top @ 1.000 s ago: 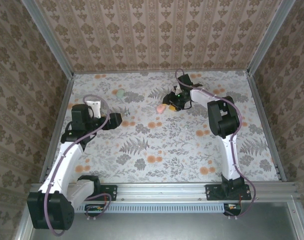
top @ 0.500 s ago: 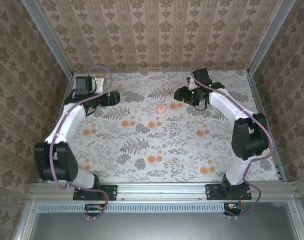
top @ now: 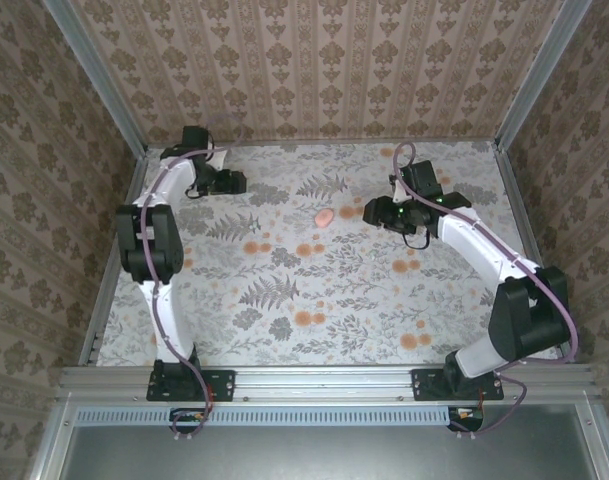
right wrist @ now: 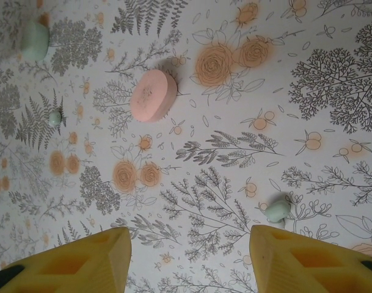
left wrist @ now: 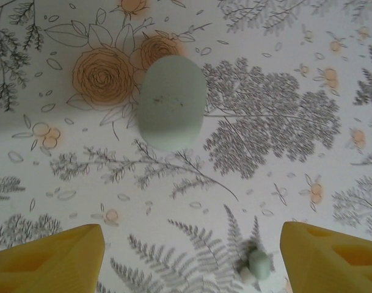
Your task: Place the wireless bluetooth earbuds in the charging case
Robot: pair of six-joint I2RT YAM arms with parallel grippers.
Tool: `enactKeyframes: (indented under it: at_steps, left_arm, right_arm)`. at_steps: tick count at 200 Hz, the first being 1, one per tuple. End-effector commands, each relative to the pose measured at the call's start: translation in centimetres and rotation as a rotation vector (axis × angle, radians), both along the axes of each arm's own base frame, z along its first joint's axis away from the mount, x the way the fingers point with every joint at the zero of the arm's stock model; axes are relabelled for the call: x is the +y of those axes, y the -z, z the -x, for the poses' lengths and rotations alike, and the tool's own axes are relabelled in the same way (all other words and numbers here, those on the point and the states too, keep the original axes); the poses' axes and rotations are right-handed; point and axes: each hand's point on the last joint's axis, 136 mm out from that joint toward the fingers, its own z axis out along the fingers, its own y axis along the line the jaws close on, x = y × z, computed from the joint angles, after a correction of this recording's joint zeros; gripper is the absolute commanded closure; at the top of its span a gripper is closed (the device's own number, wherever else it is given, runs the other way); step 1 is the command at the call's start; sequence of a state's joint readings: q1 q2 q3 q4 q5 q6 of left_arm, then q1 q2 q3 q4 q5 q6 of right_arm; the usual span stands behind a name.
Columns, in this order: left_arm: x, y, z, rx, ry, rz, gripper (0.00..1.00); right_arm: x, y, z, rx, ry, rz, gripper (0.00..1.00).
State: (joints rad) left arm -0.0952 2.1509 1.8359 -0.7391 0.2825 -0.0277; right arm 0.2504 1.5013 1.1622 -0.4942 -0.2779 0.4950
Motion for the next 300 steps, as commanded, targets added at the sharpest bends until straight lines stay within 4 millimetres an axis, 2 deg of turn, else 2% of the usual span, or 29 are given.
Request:
enactKeyframes:
  at_steps: [1, 44, 57, 74, 101, 122, 135, 160, 183, 187, 203, 250, 300]
  left_arm:
    - [-0.3, 0.9, 0.0, 0.052, 0.029, -0.044, 0.24]
    - [-1.2, 3.1, -2.0, 0.099, 0.028, -0.073, 0.24]
    - [-1.1, 3.2, -2.4, 0.109, 0.010, -0.087, 0.28]
    - [-1.1, 3.3, -2.9, 0.122, -0.018, -0.081, 0.27]
    - [-1.4, 3.7, -3.5, 0.140, -0.043, -0.065, 0.31]
    - [-1.4, 4.2, -3.8, 0.154, -0.067, -0.075, 0.27]
    - [-1.4, 4.5, -3.8, 0.167, -0.078, -0.080, 0.19]
    - [-1.6, 4.6, -4.0, 0.169, -0.084, -0.075, 0.12]
    - [-1.7, 4.6, -4.0, 0.169, -0.091, -0.086, 0.08]
    - [-1.7, 4.5, -4.0, 0.168, -0.092, -0.089, 0.08]
    - [-1.7, 4.5, -4.0, 0.166, -0.100, -0.097, 0.08]
    - [-2.9, 4.4, -4.4, 0.155, -0.079, -0.039, 0.15]
    - [-3.6, 4.9, -4.2, 0.176, -0.064, 0.003, 0.33]
  right_arm:
    - [-0.8, -1.4, -0.2, -0.055, 0.010, 0.032, 0.45]
    - [-1.1, -1.3, 0.2, -0.055, 0.019, 0.046, 0.45]
    - [-1.1, -1.3, 0.2, -0.053, 0.019, 0.043, 0.45]
    - [-1.0, -1.4, 0.1, -0.056, 0.020, 0.035, 0.45]
    - [-0.9, -1.8, 0.0, -0.067, 0.025, 0.027, 0.45]
    - [-0.9, -2.0, 0.1, -0.071, 0.024, 0.026, 0.45]
    - [-1.0, -2.2, 0.2, -0.074, 0.024, 0.027, 0.45]
    - [-1.1, -2.8, 0.6, -0.087, 0.019, 0.035, 0.45]
    - [-1.5, -3.1, 0.7, -0.092, 0.023, 0.049, 0.45]
    - [-1.6, -4.1, 1.0, -0.121, 0.024, 0.044, 0.45]
    - [-1.8, -4.7, 1.2, -0.139, 0.030, 0.044, 0.45]
    - [-2.2, -5.4, 1.6, -0.164, 0.040, 0.040, 0.45]
    - [-2.7, -5.5, 1.9, -0.172, 0.047, 0.042, 0.45]
